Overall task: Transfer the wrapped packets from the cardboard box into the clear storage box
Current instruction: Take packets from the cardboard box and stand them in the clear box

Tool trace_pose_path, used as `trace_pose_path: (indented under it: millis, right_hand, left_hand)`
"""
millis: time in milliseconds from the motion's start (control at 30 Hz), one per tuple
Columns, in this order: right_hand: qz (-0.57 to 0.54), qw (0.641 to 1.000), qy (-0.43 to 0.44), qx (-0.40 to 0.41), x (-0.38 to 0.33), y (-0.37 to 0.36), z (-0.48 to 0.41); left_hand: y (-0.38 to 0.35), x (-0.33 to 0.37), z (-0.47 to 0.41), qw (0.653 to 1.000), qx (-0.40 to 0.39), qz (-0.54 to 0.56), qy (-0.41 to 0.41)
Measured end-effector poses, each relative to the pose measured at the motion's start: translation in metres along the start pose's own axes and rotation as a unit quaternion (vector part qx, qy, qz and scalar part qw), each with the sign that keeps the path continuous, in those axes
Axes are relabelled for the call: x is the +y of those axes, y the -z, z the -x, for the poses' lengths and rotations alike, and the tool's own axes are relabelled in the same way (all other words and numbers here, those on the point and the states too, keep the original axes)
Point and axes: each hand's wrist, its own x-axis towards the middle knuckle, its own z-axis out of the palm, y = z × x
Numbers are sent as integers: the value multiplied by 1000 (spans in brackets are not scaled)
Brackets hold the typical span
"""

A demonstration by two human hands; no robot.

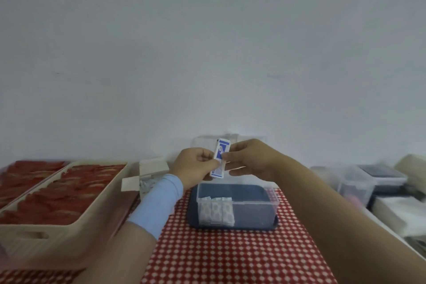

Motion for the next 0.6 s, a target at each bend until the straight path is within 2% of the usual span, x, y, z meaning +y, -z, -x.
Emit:
trace_pose_path:
  millis: [100, 233, 300, 367, 467, 533, 600]
  right_hand:
    - [5, 1000, -9, 4, 12, 8, -2]
    - [36, 998, -45, -6, 30, 14, -10]
    - [55, 996, -75, 16, 39, 14, -15]
    - [107, 987, -113, 50, 49, 12, -22]
    - [262, 949, -166, 46, 57, 5, -30]
    - [398, 899, -185, -1, 59, 0, -33]
    - [482, 855, -188, -31, 60, -5, -34]
  left_hand:
    - [-13, -6, -8, 1000, -17, -15, 7]
    - [-23, -19, -17, 994, -55, -91, 12]
    - [-24, -27, -23, 981, -87, -175, 8]
    - [-23, -32, -27, 937, -136, -321, -11]
    - [-24, -32, -27, 871, -206, -445, -22]
    - [-27, -31, -24, 845, -261, -467, -18]
    - [-30, -32, -22, 819, -301, -488, -8]
